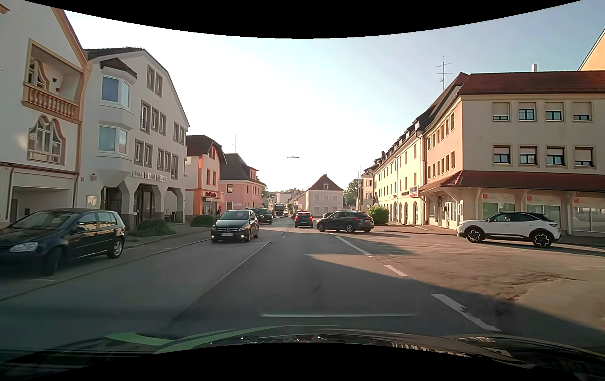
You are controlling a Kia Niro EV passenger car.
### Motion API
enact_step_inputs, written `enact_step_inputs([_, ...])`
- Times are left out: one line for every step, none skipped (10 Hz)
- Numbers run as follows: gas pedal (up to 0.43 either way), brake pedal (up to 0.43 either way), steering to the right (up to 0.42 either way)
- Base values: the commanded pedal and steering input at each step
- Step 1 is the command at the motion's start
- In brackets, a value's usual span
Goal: Follow the waypoints while adhering to traffic rules and regulations
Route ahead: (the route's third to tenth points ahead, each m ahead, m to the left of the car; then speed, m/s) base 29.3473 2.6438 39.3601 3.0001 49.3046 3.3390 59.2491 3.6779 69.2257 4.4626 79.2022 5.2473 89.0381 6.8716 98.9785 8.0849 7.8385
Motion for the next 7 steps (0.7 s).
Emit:
enact_step_inputs([0.0,0.213,0.001])
enact_step_inputs([0.0,0.226,0.001])
enact_step_inputs([0.0,0.226,0.001])
enact_step_inputs([0.0,0.232,0.002])
enact_step_inputs([0.0,0.232,0.006])
enact_step_inputs([0.0,0.232,0.008])
enact_step_inputs([0.0,0.232,0.008])
